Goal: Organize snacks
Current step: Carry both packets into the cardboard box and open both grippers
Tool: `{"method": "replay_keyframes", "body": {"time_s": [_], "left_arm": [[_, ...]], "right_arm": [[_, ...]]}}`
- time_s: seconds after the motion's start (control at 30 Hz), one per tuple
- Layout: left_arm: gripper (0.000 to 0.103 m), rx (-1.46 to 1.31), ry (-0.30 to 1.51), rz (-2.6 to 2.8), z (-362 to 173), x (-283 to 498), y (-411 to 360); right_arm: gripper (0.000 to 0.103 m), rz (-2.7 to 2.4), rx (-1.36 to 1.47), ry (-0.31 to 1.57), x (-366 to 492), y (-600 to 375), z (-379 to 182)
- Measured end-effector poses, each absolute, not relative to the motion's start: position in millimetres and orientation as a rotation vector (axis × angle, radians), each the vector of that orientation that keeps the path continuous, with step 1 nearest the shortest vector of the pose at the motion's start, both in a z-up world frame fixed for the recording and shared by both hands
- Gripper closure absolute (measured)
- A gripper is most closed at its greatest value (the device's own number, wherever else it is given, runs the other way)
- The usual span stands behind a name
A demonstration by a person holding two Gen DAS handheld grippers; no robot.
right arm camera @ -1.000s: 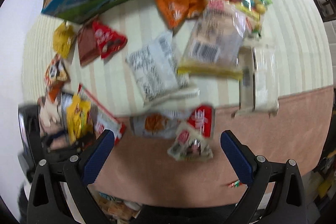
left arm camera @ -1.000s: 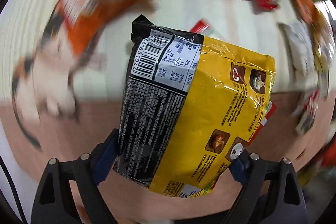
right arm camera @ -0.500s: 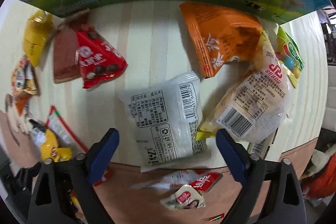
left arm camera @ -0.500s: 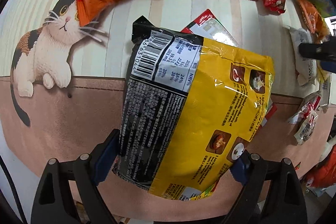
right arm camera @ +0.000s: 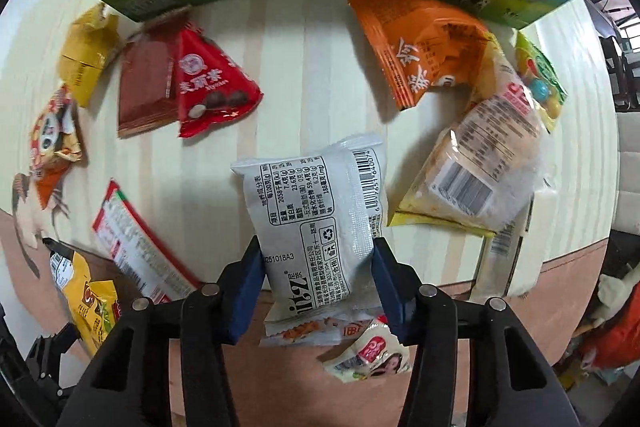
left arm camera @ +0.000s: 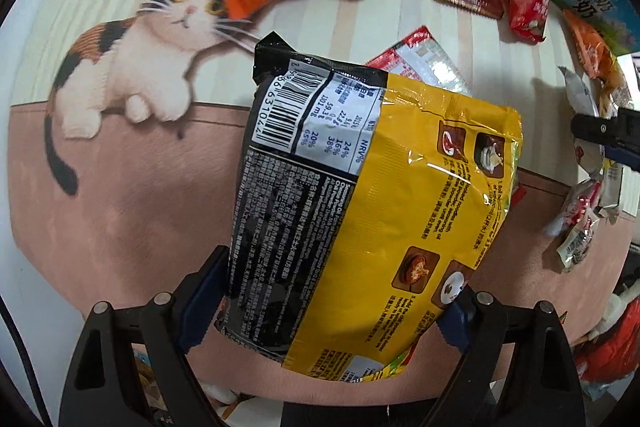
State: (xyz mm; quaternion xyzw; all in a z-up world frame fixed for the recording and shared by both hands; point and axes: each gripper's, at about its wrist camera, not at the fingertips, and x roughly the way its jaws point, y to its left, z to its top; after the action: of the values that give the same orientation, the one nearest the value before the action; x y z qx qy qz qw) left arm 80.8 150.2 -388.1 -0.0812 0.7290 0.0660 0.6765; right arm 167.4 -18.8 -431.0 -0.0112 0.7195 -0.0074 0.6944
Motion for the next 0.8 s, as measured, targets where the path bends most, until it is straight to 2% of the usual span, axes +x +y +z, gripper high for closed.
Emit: {"method": "replay_keyframes", "body": {"time_s": [0.23,0.4,0.57,0.7,0.8], "left_arm": [[0.013,-0.222,1.545,0.16,-327,66,150],[0.013,-0.308,1.46,0.137,-263,85,141],[0.012,-0.362,1.395,0.059,-212,152,105],[0.012,-0.393,1.372,0.003,-191,229,71],[0.012,-0.394,1.376,-0.018,-187,289,56]], "right_arm": [[0.049,0.05,0.088,1.555,155,-50,-383],[0.049,0.118,0.189,1.488,156,-69,-320],[0.049,0.165,0.281,1.388,167,-97,-263],[0.049,0.188,0.342,1.318,212,-121,-222],[0.049,0.163,0.337,1.276,253,-127,-215]]}}
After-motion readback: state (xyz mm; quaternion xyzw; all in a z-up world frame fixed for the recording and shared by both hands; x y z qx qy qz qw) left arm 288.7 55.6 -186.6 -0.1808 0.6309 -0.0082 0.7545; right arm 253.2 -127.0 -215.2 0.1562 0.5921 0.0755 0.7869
